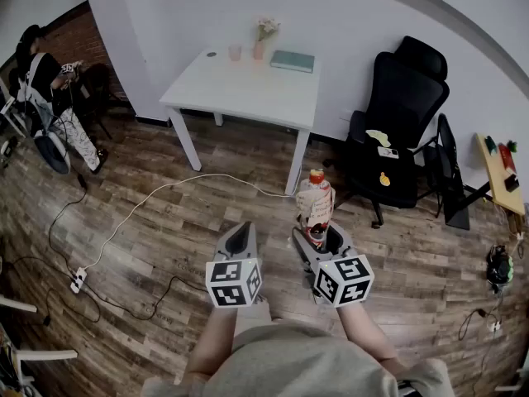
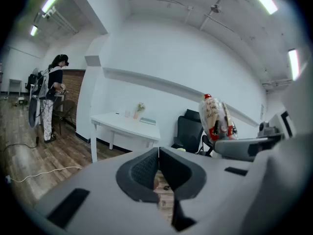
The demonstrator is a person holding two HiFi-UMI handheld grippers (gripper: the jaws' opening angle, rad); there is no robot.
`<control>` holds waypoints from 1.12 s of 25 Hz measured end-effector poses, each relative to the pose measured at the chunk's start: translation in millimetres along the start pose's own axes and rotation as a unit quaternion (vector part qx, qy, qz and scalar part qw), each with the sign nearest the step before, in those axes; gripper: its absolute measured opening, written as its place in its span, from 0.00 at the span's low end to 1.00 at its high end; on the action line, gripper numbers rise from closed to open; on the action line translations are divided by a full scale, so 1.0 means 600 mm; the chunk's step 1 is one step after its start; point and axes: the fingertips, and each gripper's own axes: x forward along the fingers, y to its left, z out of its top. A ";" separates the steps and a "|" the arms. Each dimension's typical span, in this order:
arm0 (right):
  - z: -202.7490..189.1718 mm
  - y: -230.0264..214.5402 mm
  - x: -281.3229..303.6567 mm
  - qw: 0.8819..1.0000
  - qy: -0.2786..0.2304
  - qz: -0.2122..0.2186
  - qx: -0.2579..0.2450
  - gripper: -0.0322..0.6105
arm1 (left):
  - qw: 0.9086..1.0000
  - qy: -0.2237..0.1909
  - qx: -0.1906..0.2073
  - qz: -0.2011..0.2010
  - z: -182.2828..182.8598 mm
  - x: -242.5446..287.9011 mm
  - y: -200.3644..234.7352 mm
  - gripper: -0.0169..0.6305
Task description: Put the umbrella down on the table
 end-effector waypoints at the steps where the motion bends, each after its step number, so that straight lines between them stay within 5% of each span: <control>1: 0.002 0.004 -0.011 1.000 -0.003 0.001 -0.003 0.47 | 1.000 -0.007 0.000 -0.003 0.006 -0.013 -0.008 0.04; 10: -0.036 0.046 -0.134 0.999 -0.021 0.025 -0.017 0.47 | 0.999 -0.026 0.022 0.010 -0.033 -0.141 -0.087 0.04; 28: -0.032 0.063 -0.143 0.998 -0.027 0.051 -0.016 0.47 | 0.998 -0.047 0.027 0.031 -0.023 -0.172 -0.090 0.04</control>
